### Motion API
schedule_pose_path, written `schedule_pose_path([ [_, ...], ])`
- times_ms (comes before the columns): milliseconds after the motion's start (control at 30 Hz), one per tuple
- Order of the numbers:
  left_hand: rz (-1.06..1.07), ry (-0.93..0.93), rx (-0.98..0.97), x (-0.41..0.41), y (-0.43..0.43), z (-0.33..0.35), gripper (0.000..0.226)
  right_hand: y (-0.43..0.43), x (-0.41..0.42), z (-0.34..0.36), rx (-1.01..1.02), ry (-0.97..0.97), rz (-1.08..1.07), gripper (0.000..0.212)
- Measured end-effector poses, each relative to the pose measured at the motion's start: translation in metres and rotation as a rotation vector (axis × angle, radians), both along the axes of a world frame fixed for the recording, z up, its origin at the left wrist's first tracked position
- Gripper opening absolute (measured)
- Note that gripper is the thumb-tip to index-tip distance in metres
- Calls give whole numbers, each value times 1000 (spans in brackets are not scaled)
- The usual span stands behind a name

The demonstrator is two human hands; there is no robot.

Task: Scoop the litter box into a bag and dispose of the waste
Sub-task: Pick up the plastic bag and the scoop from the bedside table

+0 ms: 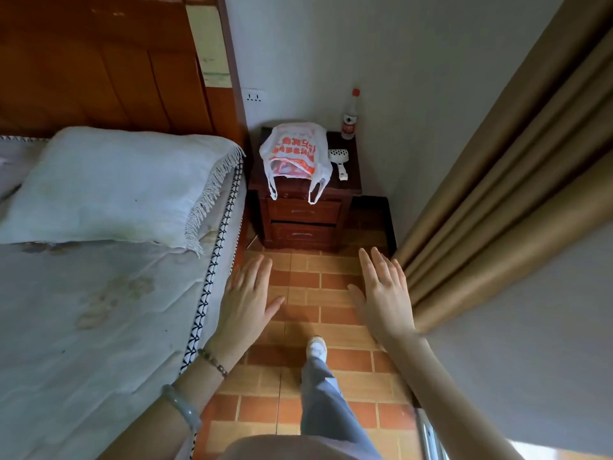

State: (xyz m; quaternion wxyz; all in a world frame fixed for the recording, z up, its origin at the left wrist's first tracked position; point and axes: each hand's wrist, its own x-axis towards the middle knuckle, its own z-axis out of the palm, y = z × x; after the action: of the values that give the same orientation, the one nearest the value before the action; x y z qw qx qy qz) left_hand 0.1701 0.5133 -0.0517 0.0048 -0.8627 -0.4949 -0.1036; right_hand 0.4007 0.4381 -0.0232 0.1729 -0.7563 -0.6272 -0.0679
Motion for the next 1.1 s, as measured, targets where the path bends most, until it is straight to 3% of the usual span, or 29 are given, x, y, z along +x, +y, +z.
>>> schedule_pose_path([
  [300,30,25,-29,55,128,-9,74,135,64,-6,1,-23,33,64],
  [467,28,8,18,89,193,-7,64,201,93,-8,31,-51,94,50],
  [700,64,-28,0,121,256,-7,73,267,122,-10,-31,-34,111,62],
  [933,107,4,-81,133,320,-17,64,340,131,-12,-44,-3,120,62],
  [1100,89,-3,-71,142,387,-19,75,403,136,-17,-35,-10,124,64],
])
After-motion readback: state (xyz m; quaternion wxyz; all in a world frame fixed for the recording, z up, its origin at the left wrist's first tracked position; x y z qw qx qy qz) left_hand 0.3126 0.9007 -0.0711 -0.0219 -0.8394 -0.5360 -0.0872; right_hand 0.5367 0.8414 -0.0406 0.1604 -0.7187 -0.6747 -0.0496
